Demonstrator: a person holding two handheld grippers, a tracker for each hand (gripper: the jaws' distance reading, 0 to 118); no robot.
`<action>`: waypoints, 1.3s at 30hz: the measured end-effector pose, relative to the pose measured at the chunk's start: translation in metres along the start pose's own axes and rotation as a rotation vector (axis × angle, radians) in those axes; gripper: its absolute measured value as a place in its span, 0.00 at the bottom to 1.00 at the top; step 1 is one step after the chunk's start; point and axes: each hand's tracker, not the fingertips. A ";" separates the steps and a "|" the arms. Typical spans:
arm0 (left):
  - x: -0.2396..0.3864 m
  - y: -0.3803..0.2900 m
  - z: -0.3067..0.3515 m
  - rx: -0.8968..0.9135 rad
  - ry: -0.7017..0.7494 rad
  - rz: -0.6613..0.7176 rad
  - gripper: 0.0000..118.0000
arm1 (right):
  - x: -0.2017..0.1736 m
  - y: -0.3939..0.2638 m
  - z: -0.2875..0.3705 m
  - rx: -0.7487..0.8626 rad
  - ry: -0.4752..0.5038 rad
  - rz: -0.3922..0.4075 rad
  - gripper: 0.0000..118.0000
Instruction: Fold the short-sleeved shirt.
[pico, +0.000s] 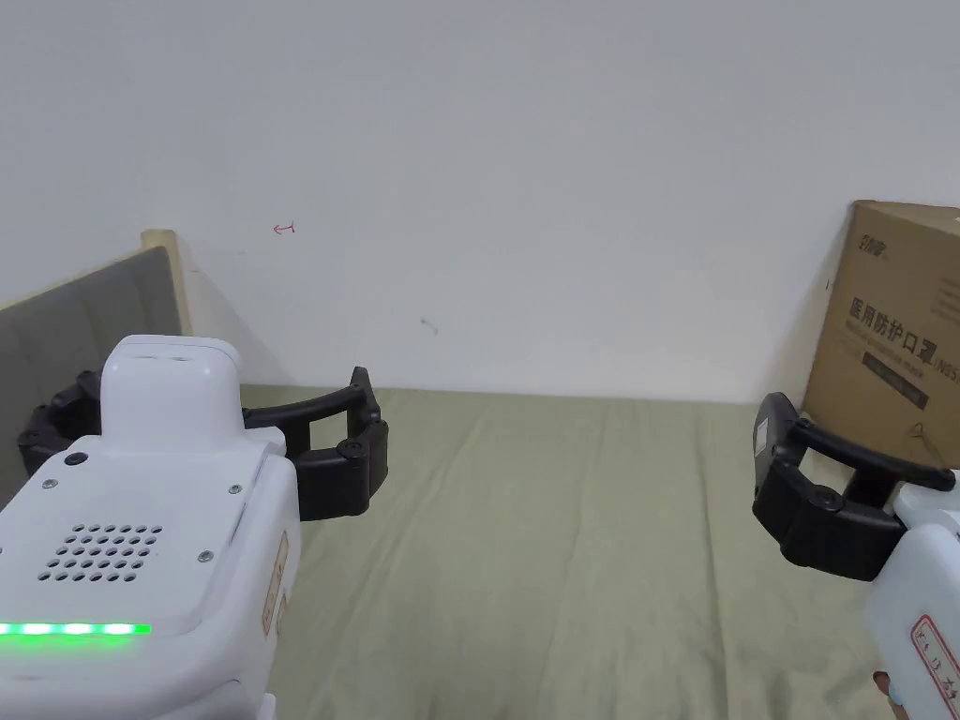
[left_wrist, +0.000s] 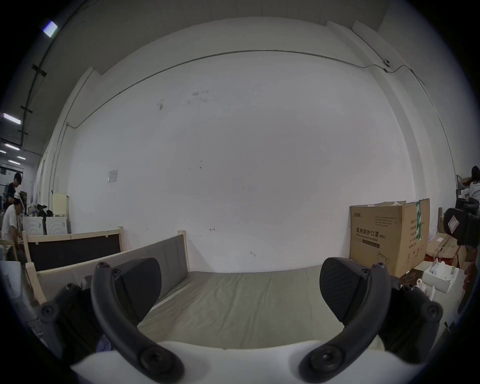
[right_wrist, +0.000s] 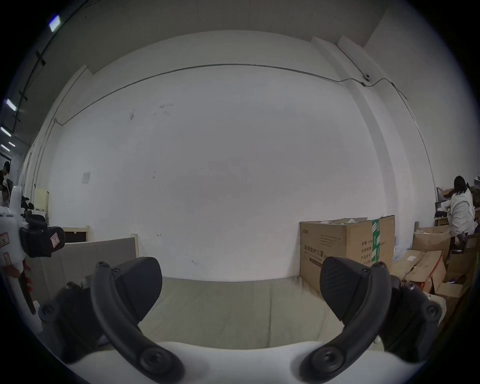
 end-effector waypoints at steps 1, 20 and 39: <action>0.000 0.000 0.000 0.002 0.001 0.000 1.00 | 0.000 0.001 0.000 0.002 0.001 -0.001 1.00; 0.000 0.001 -0.005 0.004 0.019 -0.019 1.00 | -0.008 0.006 -0.004 -0.002 -0.015 0.056 1.00; 0.004 0.000 -0.002 -0.049 0.020 -0.066 0.04 | -0.013 0.000 0.001 -0.088 0.011 0.047 0.62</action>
